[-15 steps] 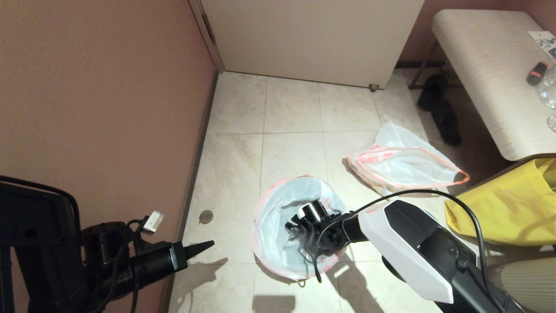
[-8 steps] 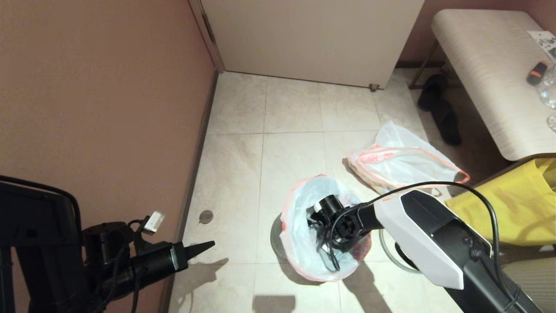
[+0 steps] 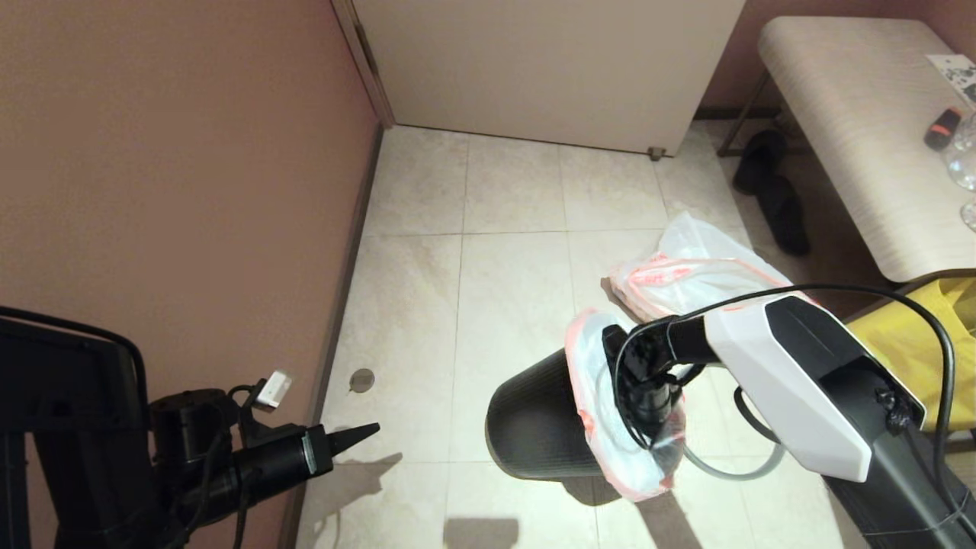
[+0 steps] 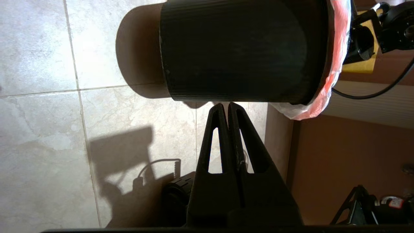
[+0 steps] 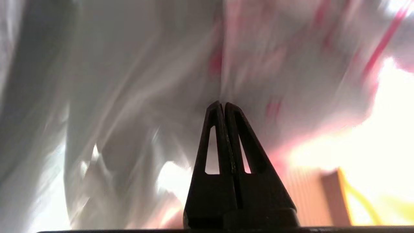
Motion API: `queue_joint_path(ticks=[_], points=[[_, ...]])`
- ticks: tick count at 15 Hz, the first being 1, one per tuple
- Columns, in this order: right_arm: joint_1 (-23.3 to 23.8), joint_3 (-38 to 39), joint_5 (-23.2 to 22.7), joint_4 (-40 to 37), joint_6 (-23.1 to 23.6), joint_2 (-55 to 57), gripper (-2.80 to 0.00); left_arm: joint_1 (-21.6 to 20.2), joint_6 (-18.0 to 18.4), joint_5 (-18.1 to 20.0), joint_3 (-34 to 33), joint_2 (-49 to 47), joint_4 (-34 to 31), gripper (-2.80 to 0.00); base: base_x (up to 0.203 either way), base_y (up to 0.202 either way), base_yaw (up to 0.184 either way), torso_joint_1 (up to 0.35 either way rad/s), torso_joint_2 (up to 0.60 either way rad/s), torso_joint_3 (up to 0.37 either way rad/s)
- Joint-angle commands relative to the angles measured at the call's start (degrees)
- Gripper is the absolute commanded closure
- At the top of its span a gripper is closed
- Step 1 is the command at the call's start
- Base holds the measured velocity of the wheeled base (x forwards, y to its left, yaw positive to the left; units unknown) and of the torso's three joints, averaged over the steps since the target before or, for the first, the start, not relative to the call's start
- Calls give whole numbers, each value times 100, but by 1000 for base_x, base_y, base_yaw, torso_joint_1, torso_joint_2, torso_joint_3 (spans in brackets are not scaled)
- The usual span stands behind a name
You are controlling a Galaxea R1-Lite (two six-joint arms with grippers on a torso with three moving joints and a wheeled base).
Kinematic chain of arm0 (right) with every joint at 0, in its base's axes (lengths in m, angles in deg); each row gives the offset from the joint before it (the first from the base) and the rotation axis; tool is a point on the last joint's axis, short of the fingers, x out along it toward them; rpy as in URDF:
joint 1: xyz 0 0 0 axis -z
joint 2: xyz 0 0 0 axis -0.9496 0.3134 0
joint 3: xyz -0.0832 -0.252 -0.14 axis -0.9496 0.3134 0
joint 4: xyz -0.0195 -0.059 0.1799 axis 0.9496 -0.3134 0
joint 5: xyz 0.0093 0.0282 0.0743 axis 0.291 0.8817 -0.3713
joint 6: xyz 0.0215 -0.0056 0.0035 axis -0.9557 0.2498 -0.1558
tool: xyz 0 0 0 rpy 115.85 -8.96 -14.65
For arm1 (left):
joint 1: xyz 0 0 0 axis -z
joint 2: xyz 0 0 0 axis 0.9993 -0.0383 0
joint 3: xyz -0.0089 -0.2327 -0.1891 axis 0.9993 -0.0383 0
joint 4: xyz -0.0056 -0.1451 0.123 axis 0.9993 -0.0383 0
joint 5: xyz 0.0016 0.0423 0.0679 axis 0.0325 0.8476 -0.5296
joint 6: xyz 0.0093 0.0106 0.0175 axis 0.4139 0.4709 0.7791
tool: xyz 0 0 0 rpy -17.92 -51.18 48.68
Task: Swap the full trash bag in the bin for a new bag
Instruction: Put the new garbage bag on the trash can
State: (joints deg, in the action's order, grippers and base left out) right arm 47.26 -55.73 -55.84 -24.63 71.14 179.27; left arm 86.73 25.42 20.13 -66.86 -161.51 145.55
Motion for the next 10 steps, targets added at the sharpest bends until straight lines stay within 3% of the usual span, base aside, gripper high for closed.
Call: queue_joint_path(ticks=[1, 4, 10], points=[[-33, -5, 26, -57, 26, -49, 0, 19, -18, 25, 2, -18, 274, 0, 0, 0, 0, 0, 0, 0], [-329, 1, -629, 677, -58, 78, 0, 19, -10, 16, 2, -34, 274, 0, 0, 0, 0, 0, 0, 0], [-683, 149, -1744, 752, -396, 385, 0, 28, -10, 16, 11, -43, 274, 0, 0, 0, 0, 0, 0, 0]])
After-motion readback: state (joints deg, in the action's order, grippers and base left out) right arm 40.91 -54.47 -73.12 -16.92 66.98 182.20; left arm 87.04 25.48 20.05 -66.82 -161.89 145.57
